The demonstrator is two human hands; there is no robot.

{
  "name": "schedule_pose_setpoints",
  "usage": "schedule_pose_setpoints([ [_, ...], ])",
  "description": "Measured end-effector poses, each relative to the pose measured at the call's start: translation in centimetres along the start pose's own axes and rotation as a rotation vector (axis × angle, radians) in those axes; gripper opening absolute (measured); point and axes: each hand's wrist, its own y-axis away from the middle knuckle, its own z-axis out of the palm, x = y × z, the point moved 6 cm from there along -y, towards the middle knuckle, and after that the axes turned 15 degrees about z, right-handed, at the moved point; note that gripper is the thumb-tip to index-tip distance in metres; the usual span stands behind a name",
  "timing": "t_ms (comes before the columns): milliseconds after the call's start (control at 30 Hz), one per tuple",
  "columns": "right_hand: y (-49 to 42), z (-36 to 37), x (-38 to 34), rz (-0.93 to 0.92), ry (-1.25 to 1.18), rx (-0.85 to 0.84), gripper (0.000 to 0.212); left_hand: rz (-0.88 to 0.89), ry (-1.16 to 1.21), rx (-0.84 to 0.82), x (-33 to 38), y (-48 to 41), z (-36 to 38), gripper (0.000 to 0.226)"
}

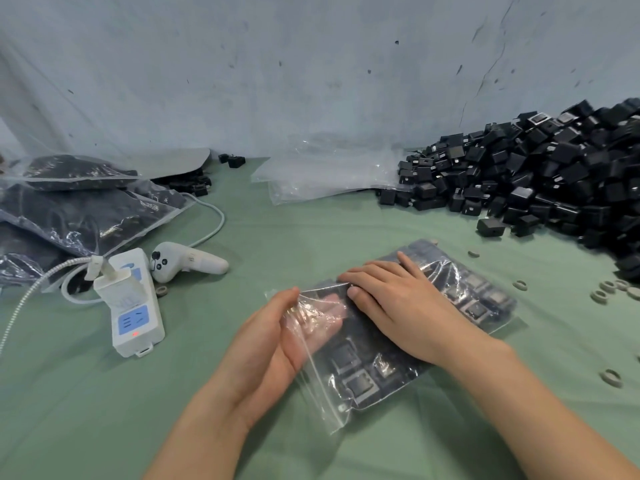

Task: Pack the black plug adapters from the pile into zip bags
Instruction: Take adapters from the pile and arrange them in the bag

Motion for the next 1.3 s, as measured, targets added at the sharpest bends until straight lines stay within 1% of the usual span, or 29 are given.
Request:
schedule_pose_setpoints([
  [67, -0.1, -0.4, 0.2, 0.007, -0.029, 0.02, 0.055, 0.036, -0.07, 0.035, 0.4, -0.1, -0.7, 0.025],
  [133, -0.2, -1.1, 0.8, 0.051, -0.088, 0.089, 0.056, 0.062, -0.176, 0.115, 0.7, 0.0, -1.9, 0.012],
  [167, -0.2, -1.5, 1.1, 0.079, -0.124, 0.131, 0.056, 0.071, -0.25, 0.137, 0.9, 0.1, -2.5, 0.011],
  [233, -0.2, -2.0, 1.6, 0.122, -0.152, 0.178, 0.054, 0.096, -0.458, 0.151, 1.5, 0.3, -3.7, 0.016],
  [267, -0.2, -2.0, 1.7, 0.129, -0.137, 0.172, 0.053, 0.109, -0.559, 0.152, 1.7, 0.5, -4.2, 0.02],
  [367, -0.3, -0.7, 1.6, 0.121, -0.014, 0.059, 0.05, 0.133, -0.758, 0.169, 2.4, 0.7, -5.3, 0.028],
  [433, -0.3, -0.3, 1.6, 0.12, 0.023, 0.015, 0.05, 0.133, -0.804, 0.168, 2.6, 0.7, -5.5, 0.029],
  [533, -0.3, -0.6, 1.6, 0.12, 0.002, 0.021, 0.05, 0.121, -0.81, 0.18, 2.4, 0.6, -5.6, 0.03],
  [600, -0.1, -0.9, 1.7, 0.116, -0.007, 0.067, 0.05, 0.124, -0.829, 0.203, 2.5, 0.5, -5.6, 0.033],
  [667, 0.1, -1.8, 2.2, 0.141, -0.049, 0.183, 0.048, 0.179, -0.934, 0.245, 3.1, 0.5, -5.6, 0.038],
  [767, 0.3, -3.3, 3.4, 0.213, -0.181, 0.351, 0.043, 0.409, -1.119, 0.307, 4.9, 0.8, -4.9, 0.04],
  [867, 0.5, -4.2, 5.0, 0.281, -0.295, 0.432, 0.04, 0.654, -1.136, 0.312, 6.1, 1.5, -3.3, 0.038],
  [933, 0.8, -4.7, 6.3, 0.331, -0.35, 0.472, 0.039, 0.769, -1.145, 0.292, 6.3, 2.0, -2.2, 0.033],
  [1000, 1.3, -5.2, 7.8, 0.392, -0.438, 0.514, 0.039, 0.833, -1.135, 0.272, 6.2, 2.2, -1.2, 0.024],
  [1133, 2.8, -5.9, 11.8, 0.575, -0.729, 0.584, 0.037, 0.887, -1.123, 0.232, 5.6, 1.8, 0.1, 0.019],
  [1233, 4.1, -5.9, 15.3, 0.768, -1.08, 0.637, 0.032, 0.923, -1.087, 0.205, 5.0, 1.8, 1.3, 0.017],
  [1300, 4.9, -5.3, 17.4, 0.913, -1.324, 0.63, 0.029, 0.957, -1.081, 0.175, 4.5, 2.4, 2.9, 0.017],
])
